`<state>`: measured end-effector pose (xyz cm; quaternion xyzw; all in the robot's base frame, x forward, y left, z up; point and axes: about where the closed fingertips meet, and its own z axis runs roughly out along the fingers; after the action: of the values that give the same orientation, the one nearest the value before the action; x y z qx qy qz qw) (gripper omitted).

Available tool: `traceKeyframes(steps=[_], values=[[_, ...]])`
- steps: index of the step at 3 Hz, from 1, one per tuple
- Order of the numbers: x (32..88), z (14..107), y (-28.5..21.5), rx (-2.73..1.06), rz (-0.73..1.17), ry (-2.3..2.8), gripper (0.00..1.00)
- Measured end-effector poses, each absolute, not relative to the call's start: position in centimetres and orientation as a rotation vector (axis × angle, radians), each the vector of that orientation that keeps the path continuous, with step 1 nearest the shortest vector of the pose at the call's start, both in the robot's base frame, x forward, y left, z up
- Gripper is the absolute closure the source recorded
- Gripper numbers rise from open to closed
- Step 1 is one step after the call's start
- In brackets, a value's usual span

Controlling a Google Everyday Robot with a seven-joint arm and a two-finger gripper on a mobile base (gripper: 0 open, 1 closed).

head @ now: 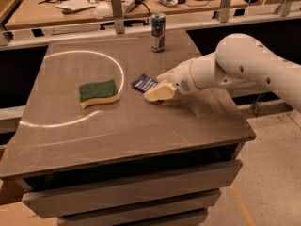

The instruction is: Move rxbar blueberry near sponge

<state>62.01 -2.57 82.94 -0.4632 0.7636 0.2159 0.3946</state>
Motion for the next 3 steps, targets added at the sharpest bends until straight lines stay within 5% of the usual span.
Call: traceKeyframes(steps=[1,3], values=[[62.01,82.95,-2.56,-1.175,0.548,1.936,0.94],[62.01,83.0,-2.56,-1.175,0.548,1.936,1.0]])
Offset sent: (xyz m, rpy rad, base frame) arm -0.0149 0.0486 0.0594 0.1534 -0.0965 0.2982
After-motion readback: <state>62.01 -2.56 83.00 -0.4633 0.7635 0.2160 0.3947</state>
